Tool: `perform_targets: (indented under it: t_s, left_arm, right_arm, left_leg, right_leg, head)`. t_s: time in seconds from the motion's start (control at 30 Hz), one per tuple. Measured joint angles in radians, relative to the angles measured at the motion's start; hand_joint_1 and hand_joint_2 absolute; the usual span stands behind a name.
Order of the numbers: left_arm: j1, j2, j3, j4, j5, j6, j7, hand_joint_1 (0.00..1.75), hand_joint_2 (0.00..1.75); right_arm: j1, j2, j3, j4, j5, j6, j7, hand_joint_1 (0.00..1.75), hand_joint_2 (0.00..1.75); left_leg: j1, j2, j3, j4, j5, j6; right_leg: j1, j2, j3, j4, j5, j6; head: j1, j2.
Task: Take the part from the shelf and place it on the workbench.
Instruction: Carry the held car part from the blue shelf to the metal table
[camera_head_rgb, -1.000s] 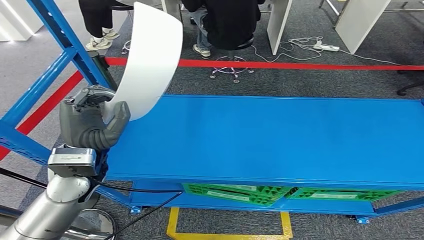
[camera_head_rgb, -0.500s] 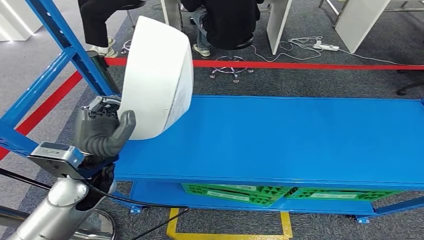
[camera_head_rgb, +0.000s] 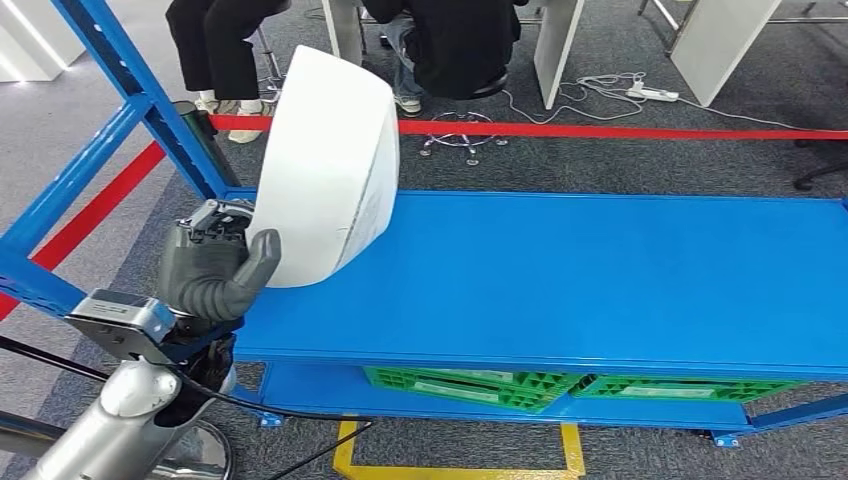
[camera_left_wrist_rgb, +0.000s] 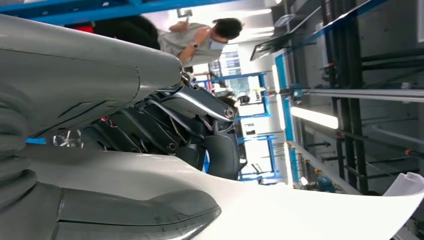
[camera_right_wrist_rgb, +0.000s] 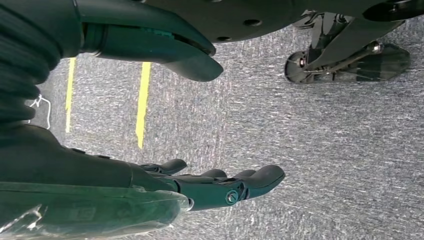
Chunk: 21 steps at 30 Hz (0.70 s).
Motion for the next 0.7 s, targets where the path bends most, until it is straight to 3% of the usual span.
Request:
perform_targets:
  t_s: [0.43, 0.63, 0.7]
  left_arm:
    - [0.005, 0.003, 0.002, -0.012, -0.055, 0.052, -0.003, 1.75, 1.75]
    - [0.009, 0.012, 0.013, -0.016, -0.059, 0.058, -0.012, 1.75, 1.75]
    - [0.012, 0.013, 0.017, -0.017, -0.059, 0.058, -0.016, 1.75, 1.75]
  right_arm:
    - [-0.001, 0.006, 0.000, 0.000, -0.001, 0.000, 0.003, 0.00, 1.75]
    - [-0.001, 0.009, 0.000, 0.000, -0.004, 0.000, 0.002, 0.00, 1.75]
    - [0.000, 0.009, 0.000, 0.000, -0.005, 0.001, 0.001, 0.00, 1.75]
  left_leg:
    - [-0.005, 0.000, -0.002, 0.006, -0.003, 0.005]
    - [-0.004, 0.001, -0.004, 0.004, 0.005, 0.025]
    - [0.002, 0.003, -0.002, -0.011, 0.016, 0.034]
  right_leg:
    - [-0.005, 0.000, 0.000, 0.000, 0.001, 0.005]
    - [-0.006, 0.000, 0.001, -0.005, 0.005, 0.021]
    - [-0.006, -0.001, -0.015, 0.025, -0.025, 0.026]
  head:
    - [0.000, 0.000]
    - [0.000, 0.000]
    - [0.002, 0.000]
